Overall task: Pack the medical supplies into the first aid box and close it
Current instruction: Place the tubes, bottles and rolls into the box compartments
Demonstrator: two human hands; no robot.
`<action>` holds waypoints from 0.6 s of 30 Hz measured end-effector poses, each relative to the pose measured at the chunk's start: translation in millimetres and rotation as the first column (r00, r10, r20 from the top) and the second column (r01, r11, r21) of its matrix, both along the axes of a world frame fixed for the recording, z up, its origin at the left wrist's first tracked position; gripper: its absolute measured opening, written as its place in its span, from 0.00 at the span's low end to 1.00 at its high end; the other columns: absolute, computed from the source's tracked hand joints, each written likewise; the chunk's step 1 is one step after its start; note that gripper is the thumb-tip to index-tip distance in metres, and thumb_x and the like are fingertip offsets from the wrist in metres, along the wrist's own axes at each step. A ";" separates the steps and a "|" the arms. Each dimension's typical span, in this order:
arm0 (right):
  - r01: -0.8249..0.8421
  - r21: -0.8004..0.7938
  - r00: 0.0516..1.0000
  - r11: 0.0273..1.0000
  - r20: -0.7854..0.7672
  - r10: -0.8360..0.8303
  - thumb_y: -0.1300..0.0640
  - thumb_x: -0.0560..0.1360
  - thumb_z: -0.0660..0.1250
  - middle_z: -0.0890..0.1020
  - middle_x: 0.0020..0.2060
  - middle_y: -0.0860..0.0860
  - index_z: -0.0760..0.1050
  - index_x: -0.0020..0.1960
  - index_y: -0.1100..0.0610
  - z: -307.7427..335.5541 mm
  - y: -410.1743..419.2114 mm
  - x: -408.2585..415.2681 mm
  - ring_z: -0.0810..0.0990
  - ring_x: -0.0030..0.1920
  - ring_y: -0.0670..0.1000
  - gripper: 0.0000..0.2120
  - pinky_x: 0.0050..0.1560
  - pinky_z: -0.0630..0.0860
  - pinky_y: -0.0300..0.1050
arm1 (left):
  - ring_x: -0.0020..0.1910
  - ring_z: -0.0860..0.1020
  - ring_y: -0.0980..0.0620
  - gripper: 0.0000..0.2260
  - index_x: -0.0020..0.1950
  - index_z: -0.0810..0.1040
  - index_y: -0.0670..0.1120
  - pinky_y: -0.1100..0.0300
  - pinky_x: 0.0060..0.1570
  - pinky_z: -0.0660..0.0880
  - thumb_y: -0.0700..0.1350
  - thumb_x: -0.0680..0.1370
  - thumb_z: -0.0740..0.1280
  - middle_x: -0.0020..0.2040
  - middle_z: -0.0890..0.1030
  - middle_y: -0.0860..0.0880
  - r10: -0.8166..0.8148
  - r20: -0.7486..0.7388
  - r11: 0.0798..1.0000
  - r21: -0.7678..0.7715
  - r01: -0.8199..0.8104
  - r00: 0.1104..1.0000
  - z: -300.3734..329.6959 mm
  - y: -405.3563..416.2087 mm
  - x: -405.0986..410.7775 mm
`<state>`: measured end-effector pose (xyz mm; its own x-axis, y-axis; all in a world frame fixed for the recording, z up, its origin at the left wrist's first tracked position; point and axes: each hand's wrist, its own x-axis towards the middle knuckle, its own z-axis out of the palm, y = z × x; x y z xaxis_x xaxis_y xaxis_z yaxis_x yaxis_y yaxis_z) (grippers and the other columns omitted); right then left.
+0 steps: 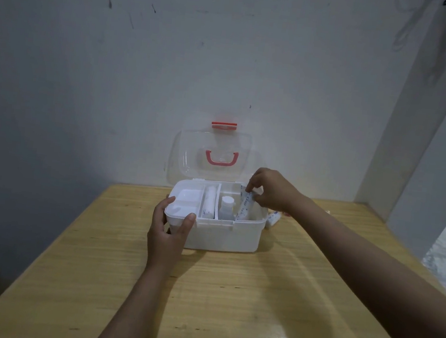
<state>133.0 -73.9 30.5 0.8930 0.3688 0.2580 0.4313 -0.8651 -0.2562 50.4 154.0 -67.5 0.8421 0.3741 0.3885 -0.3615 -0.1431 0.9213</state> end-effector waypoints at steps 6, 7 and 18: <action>0.057 0.058 0.997 0.997 -0.048 -0.055 0.62 0.67 0.74 0.74 0.52 0.52 0.81 0.56 0.52 -1.6 -5.9 -3.1 0.75 0.51 0.52 0.18 0.53 0.78 0.47 | 0.57 0.72 0.59 0.23 0.65 0.70 0.52 0.75 0.43 0.73 0.45 0.73 0.72 0.61 0.72 0.57 -0.003 0.005 1.000 0.009 0.003 1.000 -1.3 0.4 0.7; 0.058 0.076 0.997 0.995 -0.055 -0.054 0.62 0.66 0.75 0.74 0.52 0.52 0.81 0.56 0.52 -1.0 -7.1 -3.7 0.75 0.51 0.51 0.18 0.52 0.78 0.45 | 0.57 0.72 0.59 0.22 0.65 0.70 0.53 0.75 0.44 0.73 0.45 0.72 0.72 0.61 0.72 0.57 -0.002 0.005 1.000 0.009 0.002 1.000 -1.6 0.4 1.0; 0.101 0.359 0.993 0.928 0.018 -0.115 0.57 0.71 0.72 0.78 0.48 0.48 0.82 0.50 0.55 -1.1 -39.3 -10.9 0.79 0.48 0.48 0.08 0.50 0.75 0.41 | 0.59 0.73 0.56 0.23 0.65 0.70 0.52 0.71 0.45 0.72 0.45 0.72 0.72 0.62 0.73 0.55 0.011 -0.011 1.000 0.000 -0.011 1.000 1.5 -0.8 -0.8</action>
